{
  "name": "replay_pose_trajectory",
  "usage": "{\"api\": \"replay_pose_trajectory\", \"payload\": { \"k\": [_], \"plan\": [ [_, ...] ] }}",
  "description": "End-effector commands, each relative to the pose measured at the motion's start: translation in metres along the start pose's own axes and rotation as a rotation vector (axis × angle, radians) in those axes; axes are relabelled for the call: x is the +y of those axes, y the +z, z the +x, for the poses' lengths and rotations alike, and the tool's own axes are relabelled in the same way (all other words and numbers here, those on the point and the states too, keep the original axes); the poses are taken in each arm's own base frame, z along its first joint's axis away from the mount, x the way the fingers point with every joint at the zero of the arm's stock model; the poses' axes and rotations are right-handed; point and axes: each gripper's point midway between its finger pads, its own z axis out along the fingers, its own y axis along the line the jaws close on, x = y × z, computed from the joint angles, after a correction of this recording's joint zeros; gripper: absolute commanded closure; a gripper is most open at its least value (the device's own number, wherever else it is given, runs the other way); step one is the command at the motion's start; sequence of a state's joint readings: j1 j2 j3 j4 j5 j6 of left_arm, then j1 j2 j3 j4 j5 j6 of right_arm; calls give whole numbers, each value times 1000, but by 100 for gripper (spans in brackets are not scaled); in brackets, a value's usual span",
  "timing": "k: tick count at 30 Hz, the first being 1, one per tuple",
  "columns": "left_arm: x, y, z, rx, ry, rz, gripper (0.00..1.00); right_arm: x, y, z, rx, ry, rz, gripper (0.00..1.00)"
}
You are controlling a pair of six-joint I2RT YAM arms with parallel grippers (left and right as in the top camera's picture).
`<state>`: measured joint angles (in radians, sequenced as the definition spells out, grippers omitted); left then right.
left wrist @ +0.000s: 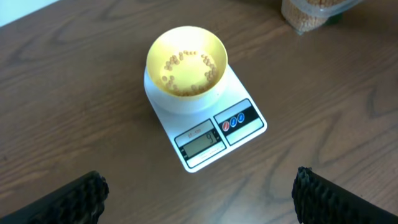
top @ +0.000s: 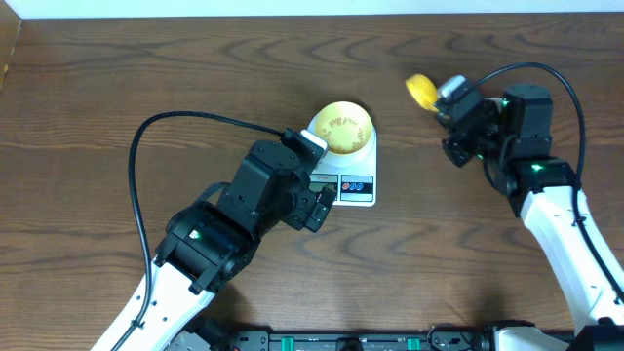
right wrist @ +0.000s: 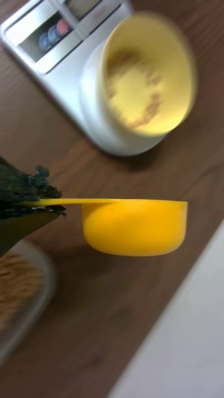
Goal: Scoop item into bowl and weigh 50g on scale
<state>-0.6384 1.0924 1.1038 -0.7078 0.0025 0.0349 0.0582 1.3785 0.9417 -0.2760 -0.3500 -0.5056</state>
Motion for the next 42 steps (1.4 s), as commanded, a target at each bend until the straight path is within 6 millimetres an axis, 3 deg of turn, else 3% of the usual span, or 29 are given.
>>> {"api": "replay_pose_trajectory", "payload": {
  "k": [1, 5, 12, 28, 33, 37, 42],
  "plan": [
    [-1, 1, 2, 8, 14, 10, 3, -25, -10, 19, 92, 38, 120, 99],
    [-1, 1, 2, 8, 14, 10, 3, -35, -16, 41, 188, 62, 181, 99],
    [-1, 1, 2, 8, 14, 10, 3, -48, -30, 48, 237, 58, 273, 99],
    [-1, 1, 2, 8, 14, 10, 3, -73, -51, 93, 388, 188, 377, 99],
    [-1, 1, 2, 8, 14, 9, 3, -78, -42, 113, 440, 218, 366, 99],
    [-1, 1, 2, 8, 14, 9, 3, -77, -24, 129, 479, 231, 335, 99],
    [-1, 1, 2, 8, 14, 9, 3, -71, -4, 128, 438, 245, 262, 99]
  ]
}}
